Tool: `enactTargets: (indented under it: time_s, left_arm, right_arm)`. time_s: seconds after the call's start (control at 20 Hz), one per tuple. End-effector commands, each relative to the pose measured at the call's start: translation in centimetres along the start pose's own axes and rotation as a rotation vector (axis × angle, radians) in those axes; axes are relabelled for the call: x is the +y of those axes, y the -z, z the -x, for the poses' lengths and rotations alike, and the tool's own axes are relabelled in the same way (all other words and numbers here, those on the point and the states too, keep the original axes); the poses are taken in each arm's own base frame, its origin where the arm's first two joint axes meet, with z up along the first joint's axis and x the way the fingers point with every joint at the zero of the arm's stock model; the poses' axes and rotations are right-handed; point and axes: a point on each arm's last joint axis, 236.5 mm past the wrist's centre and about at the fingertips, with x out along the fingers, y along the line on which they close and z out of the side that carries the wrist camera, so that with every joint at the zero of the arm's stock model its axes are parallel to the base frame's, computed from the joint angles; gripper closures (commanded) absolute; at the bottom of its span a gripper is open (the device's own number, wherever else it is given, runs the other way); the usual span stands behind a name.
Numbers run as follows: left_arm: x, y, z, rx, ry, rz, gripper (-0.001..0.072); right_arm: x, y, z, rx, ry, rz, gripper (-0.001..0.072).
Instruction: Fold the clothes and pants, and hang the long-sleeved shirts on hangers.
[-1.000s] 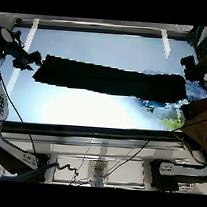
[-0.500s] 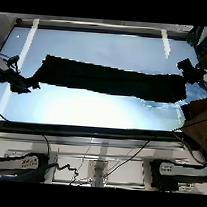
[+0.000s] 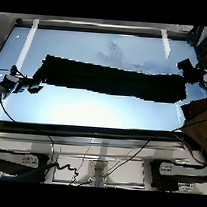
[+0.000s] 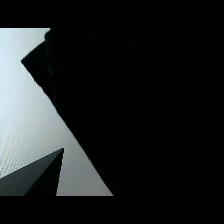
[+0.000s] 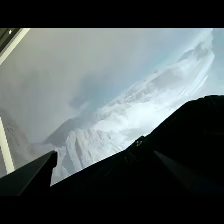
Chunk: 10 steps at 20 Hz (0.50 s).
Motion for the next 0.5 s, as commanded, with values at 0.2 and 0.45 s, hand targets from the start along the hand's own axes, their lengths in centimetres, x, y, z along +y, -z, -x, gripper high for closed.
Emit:
enactTargets:
  time_s: [0.2,0.45]
  left_arm:
    - [-0.9,-4.9,-2.0,-0.293,-0.018,-0.113,0.0256]
    - [-5.2,-6.0,-2.1,-0.319,0.026,-0.266,0.0680]
  right_arm:
    - [0.0,-0.2,0.0,-0.006,-0.001,-0.001,0.0056]
    - [0.0,1.5,0.1,0.064,0.000,0.000,0.0057]
